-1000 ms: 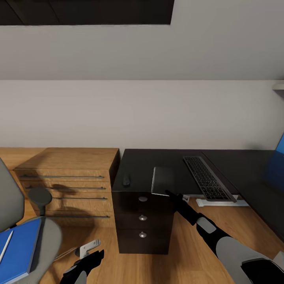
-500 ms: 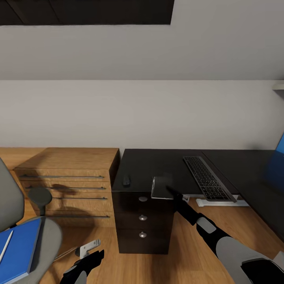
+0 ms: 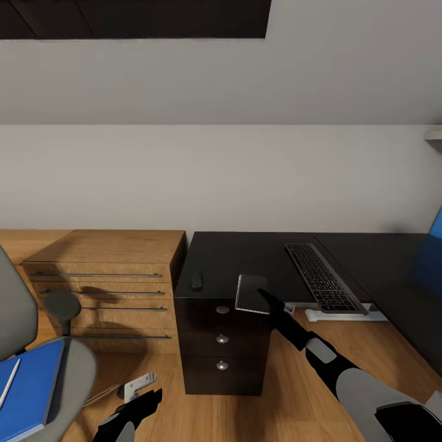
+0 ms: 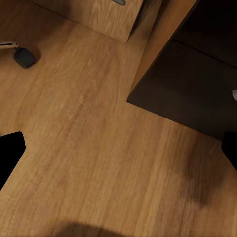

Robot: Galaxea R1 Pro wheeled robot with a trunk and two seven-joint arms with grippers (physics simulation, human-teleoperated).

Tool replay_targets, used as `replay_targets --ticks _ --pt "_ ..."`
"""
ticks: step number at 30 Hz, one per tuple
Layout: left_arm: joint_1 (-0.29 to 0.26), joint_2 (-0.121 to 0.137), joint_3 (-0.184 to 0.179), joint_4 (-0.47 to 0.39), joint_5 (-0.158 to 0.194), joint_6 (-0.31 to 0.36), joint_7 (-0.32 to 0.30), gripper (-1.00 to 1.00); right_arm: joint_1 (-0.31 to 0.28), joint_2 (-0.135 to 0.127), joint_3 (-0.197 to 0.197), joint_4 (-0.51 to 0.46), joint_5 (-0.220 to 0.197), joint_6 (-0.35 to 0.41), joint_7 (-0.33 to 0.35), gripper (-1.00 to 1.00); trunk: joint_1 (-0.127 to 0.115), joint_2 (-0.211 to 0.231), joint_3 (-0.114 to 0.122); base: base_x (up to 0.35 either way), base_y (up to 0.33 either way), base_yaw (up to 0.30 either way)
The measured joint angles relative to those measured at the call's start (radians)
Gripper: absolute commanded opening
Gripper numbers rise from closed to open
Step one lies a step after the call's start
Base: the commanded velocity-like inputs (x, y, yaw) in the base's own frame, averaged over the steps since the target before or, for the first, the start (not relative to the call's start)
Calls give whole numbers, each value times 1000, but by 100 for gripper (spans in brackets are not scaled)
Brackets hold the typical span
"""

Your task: In the bedroom, organize the workspace by keeping the computer under the desk, ensuring the monitor is on the desk, placing the keyboard on the desk next to the monitor, placing the mouse on the desk next to the keyboard, moving the folder from the swivel chair onto the desk next to the mouse, stacking the notebook on top of the folder with the pen on top of the notebook, and positioning the swivel chair next to the desk.

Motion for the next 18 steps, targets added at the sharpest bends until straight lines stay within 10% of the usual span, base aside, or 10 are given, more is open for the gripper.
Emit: replay_targets --ticks 18 --pt "0 0 0 0 3 0 -1 100 0 0 0 0 0 -1 -1 100 0 0 0 -106 0 0"
